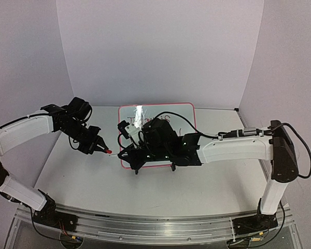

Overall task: Write a sentence on the whiteboard
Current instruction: Insert the whiteboard marker without the cap into the pen cap.

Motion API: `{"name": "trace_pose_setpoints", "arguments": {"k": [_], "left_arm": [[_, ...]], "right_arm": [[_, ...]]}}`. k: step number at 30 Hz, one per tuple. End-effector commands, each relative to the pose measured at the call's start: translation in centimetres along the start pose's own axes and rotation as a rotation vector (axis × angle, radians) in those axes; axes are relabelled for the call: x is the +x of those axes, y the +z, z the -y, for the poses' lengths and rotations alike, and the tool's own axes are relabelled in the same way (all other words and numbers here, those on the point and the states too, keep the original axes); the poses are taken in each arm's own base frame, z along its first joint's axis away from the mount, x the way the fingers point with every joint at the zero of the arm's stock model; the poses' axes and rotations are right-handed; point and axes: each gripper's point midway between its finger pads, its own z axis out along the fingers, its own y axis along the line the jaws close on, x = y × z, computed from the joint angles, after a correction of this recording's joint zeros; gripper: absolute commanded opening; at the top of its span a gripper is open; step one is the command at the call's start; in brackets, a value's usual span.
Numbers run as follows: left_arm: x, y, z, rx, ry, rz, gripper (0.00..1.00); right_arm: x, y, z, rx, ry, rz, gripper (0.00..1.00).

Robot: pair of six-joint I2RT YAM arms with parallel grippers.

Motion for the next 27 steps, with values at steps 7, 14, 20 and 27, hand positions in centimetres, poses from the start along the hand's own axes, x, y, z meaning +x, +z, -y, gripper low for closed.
{"name": "trace_pose_setpoints", "arguments": {"k": [7, 14, 20, 27], "left_arm": [[0.2, -0.7, 0.3, 0.009, 0.035, 0.011, 0.0], [0.6, -0.6, 0.5, 0.02, 0.049, -0.014, 0.0], [0.8, -0.7, 0.7, 0.029, 0.055, -0.021, 0.0], [1.0, -0.5, 0.6, 0.027, 0.058, -0.043, 0.0]], "right_arm": [[-1.8, -0.1, 0.1, 0.03, -0.016, 0.05, 0.0], [-1.8, 0.1, 0.3, 0.043, -0.027, 0.049, 0.0], [-1.8, 0.3, 0.3, 0.046, -0.033, 0.046, 0.0], [-1.8, 0.6, 0.6, 0.059, -0.032, 0.049, 0.0]]}}
